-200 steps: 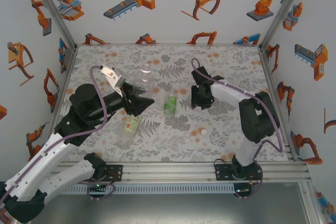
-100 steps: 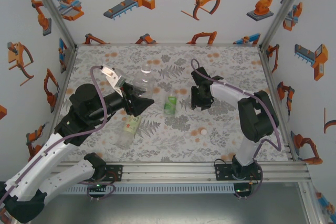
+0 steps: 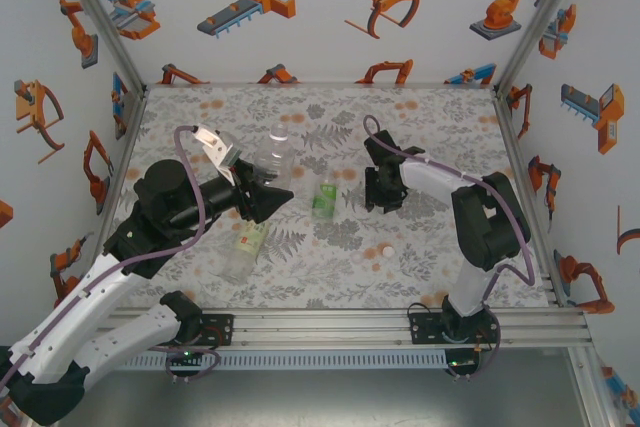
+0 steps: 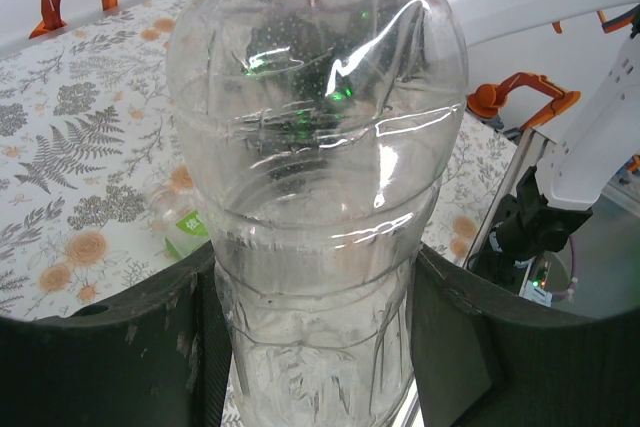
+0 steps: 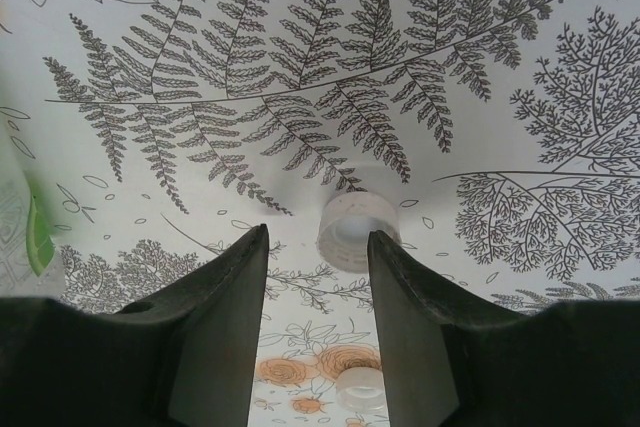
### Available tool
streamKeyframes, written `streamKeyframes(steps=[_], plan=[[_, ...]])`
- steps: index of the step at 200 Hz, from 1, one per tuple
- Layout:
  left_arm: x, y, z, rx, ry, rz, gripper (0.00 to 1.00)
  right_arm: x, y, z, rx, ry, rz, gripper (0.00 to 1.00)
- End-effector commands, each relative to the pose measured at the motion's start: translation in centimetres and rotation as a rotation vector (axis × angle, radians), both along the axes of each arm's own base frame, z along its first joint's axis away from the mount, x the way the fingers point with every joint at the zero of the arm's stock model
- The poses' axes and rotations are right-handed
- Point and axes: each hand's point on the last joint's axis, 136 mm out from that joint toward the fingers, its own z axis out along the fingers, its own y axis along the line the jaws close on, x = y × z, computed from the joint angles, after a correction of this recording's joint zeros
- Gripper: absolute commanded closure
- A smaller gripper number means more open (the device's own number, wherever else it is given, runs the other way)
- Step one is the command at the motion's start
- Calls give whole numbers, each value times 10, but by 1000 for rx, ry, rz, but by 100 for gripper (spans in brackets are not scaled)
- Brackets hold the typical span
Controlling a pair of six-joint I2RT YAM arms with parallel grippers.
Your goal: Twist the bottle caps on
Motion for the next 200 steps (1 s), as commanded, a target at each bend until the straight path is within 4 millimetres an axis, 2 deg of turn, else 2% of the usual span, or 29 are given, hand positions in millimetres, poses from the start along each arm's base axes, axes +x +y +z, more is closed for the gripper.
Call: streamKeyframes(steps=[1,33,97,200], plan=[[-2,4,16,-37,-22,9,100,8,-4,22,-13,-42,-14,55],[-1,3,15,-37,-21,9,100,8,-7,28,-25,-54,-18,54],[-3,5,16,-44,-21,11,100,1,-11,8,-53,-4,-20,52],[-3,6,15,-45,-20,16,100,-4,-13,-3,-59,20,-22,52]])
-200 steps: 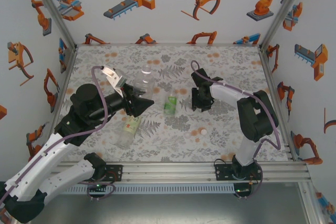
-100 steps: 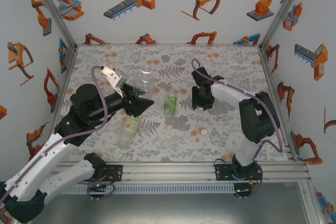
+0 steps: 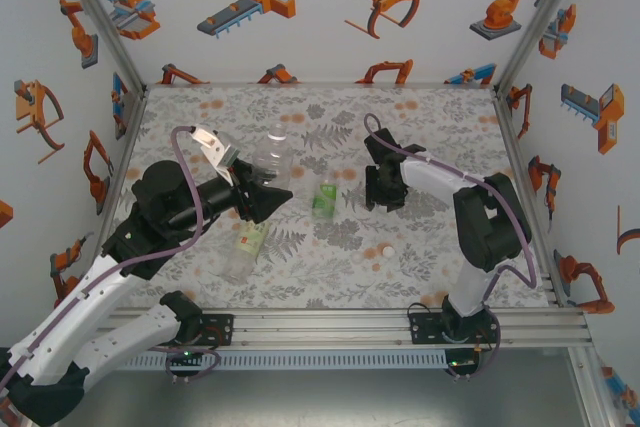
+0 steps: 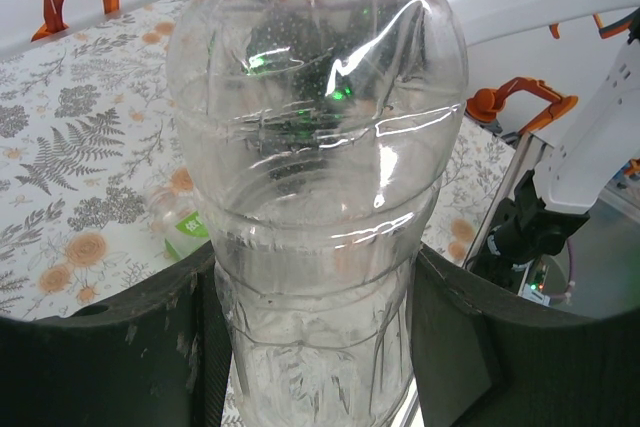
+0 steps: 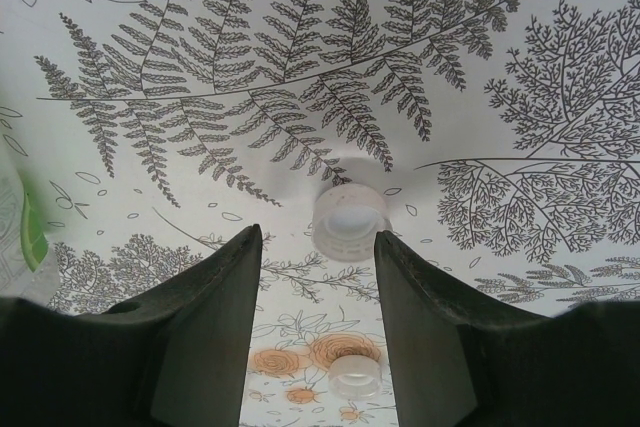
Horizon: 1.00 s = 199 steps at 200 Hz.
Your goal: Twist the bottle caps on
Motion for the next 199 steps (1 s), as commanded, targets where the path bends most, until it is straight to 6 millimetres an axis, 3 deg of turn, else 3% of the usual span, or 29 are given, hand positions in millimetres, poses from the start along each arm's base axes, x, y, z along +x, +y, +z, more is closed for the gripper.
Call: streamKeyframes(steps=[1,39,117,199], plan=[[-2,4,12,-35,-19,10,100,-3,-8,-9,-31,20,-16,52],[-2,4,12,-36,-17,11,100,-5,-7,-9,-24,23,-18,53],[-2,4,11,-39,-18,11,100,2,-6,25,-6,-36,-20,52],[-3,5,13,-44,-19,9,100,-4,-13,8,-49,-2,-21,52]])
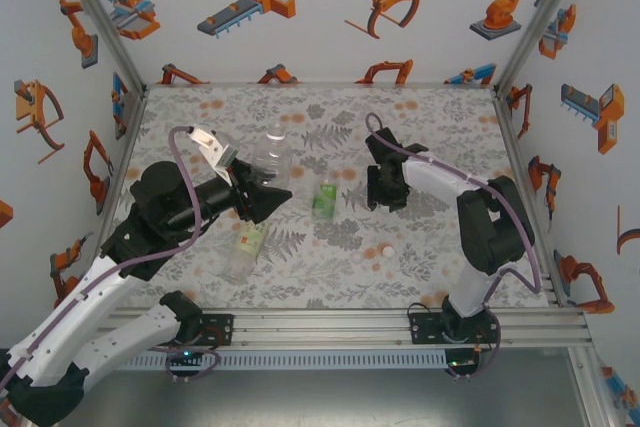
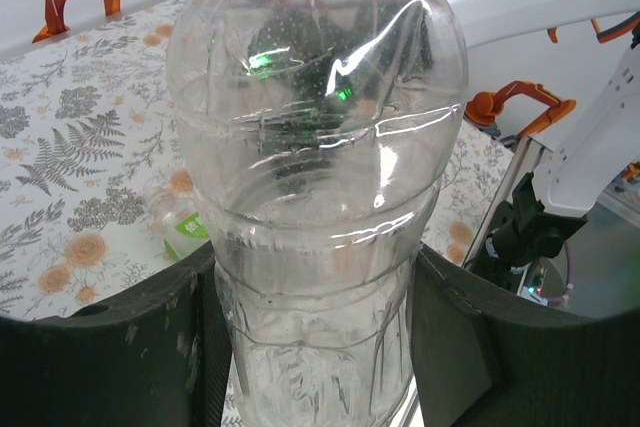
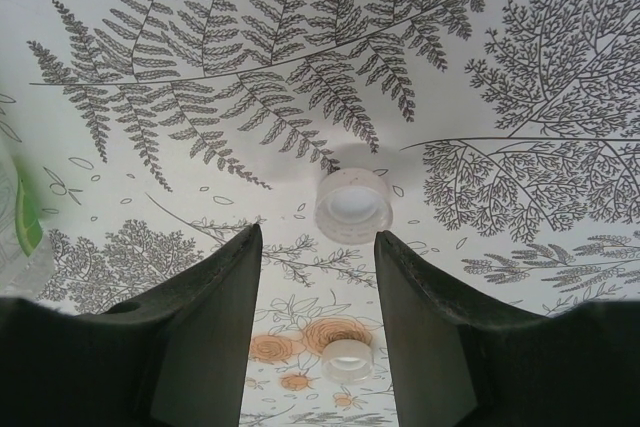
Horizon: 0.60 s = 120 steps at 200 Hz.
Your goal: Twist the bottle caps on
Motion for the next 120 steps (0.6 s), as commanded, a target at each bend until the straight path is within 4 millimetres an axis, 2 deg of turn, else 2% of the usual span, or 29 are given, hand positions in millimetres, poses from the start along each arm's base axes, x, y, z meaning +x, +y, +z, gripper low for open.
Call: streamKeyframes(steps=[1,120], plan=[[-2,3,11,-35,-19,6,100,-1,-8,0,-33,3,-16,52],[-3,4,13,-36,-18,5,100,-1,-8,-14,-42,34,-11,52]])
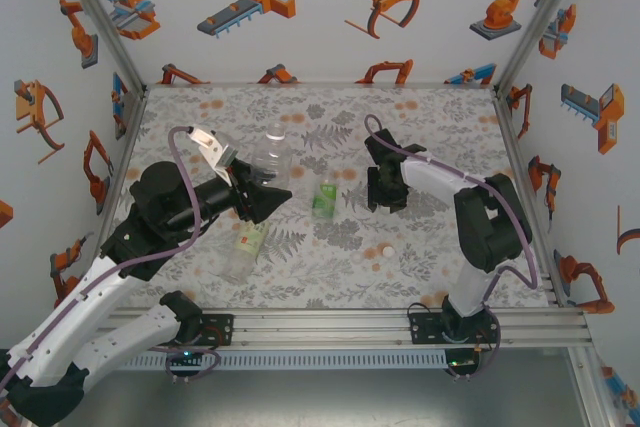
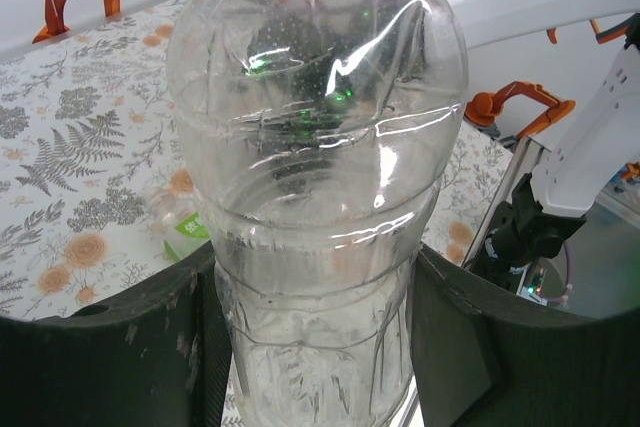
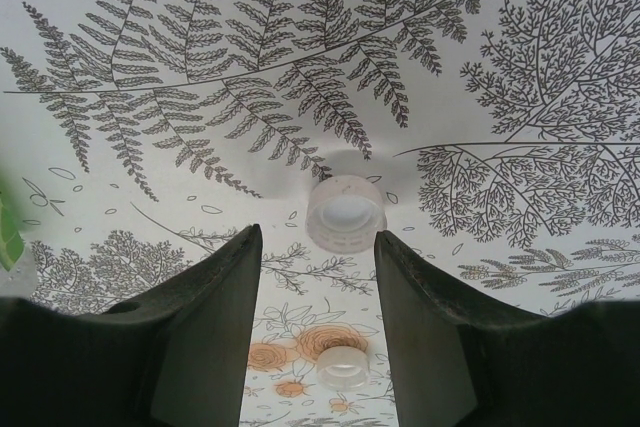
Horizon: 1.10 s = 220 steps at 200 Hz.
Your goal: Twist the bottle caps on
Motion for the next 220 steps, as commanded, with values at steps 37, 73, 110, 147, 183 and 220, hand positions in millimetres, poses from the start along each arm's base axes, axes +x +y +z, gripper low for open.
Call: streamKeyframes(steps=[37,73,110,147,183,220], plan=[[-2,3,12,-35,-17,3,100,-3,-7,-11,-25,26,-12,52],[-2,4,12,-36,-15,6,100,-8,-9,-19,-25,39,-19,52],[-3,5,12,-36,-13,10,100,-5,-6,-10,-11,21,-16,52],[-2,4,12,-39,-14,11,100,1,-7,13,-11,-21,-13,52],[-2,3,11,-39,-9,8,100,-2,-14,16,-27,-25,-25,49],[-2,4,10,-39,-9,9,100,-7,-22,10,-45,-7,-38,47]])
